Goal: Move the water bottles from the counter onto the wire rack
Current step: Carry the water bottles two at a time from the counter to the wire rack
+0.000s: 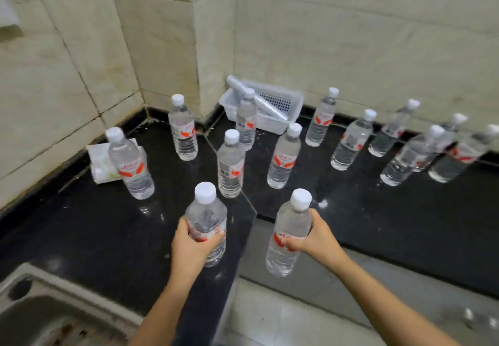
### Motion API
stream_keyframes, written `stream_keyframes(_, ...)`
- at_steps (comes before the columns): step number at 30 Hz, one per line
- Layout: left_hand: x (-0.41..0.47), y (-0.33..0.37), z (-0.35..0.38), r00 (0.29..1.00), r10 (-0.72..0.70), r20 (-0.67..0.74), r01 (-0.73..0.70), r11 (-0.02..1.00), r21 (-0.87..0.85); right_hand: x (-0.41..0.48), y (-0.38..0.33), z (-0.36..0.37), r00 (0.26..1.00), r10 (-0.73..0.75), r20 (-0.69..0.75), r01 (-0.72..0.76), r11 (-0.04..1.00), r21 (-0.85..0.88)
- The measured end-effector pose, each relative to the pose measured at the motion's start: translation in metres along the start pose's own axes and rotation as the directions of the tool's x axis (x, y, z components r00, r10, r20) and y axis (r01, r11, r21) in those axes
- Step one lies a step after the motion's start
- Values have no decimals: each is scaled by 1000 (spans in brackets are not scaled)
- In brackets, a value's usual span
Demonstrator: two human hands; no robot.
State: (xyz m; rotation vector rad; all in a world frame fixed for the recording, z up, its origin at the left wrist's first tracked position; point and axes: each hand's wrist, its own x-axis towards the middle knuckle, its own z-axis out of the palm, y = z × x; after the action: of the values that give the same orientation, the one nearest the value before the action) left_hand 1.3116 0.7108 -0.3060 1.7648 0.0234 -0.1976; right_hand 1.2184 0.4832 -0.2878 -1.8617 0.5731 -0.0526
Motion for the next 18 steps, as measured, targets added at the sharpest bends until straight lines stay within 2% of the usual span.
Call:
stream_keyframes(4,-41,18,69,986,79,144,-81,997,9,-54,31,-70,989,12,-149,1,997,84)
stream_keyframes(9,-128,39,172,911,159,382,-158,987,-34,-151,80,-180,930,74,-360,12,973,231)
stream_keyframes(14,-207,47,262,806,172,566,-164,984,-65,-234,129,-270,809,126,-574,36,964,262)
stream_keyframes(18,-252,59,321,704,185,685,-173,981,-88,-285,157,-320,720,151,-677,44,964,262)
